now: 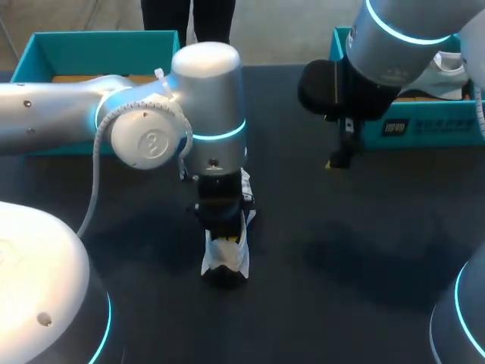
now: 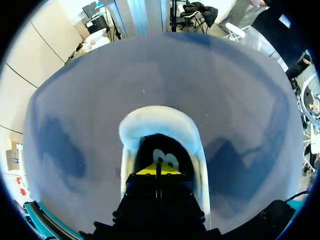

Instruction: Take the shoe out of the shoebox, open the shoe tongue, remove and reinsert the insole, then place the shoe into the shoebox

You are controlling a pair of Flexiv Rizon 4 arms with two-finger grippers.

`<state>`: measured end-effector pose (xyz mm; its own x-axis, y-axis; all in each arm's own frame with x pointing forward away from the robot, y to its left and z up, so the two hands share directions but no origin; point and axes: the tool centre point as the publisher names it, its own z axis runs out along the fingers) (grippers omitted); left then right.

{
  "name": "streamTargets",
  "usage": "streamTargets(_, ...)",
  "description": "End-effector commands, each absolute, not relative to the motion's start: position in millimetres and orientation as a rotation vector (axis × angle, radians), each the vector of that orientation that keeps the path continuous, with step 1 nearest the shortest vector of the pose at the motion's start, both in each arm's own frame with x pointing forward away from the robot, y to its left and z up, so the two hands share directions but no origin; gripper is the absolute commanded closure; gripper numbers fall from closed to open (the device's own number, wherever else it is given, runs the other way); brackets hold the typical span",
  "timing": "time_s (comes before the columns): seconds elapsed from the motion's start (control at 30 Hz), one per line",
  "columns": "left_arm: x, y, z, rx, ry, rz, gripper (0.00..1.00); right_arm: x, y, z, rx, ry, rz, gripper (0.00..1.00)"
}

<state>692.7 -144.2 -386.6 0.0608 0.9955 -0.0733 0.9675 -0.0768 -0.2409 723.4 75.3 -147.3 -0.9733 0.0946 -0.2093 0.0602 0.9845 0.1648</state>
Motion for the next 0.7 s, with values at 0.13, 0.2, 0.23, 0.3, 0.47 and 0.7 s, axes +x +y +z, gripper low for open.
streamTargets(0.13,682.5,-143.8,-376.5,-2.21,-2.022,0.354,1.0,724.6,76.2,-148.4,0.116,2.914,0.23,0.0)
streamTargets(0.2,680.2,-145.5,-380.7,-2.208,-2.015,0.366,1.0,724.6,76.2,-148.4,0.116,2.914,0.23,0.0)
streamTargets(0.23,679.2,-145.7,-383.1,-2.208,-2.007,0.361,1.0,724.6,76.2,-148.4,0.116,2.914,0.23,0.0)
streamTargets(0.3,676.7,-146.3,-387.9,-2.201,-1.999,0.366,1.0,724.6,76.2,-148.4,0.116,2.914,0.23,0.0)
streamTargets(0.47,674.7,-144.8,-399.2,-2.183,-1.985,0.358,1.0,724.6,76.2,-148.4,0.116,2.914,0.23,0.0)
streamTargets(0.7,680.3,-139.4,-401.5,-2.178,-1.993,0.32,1.0,724.6,76.2,-148.4,0.116,2.914,0.23,0.0)
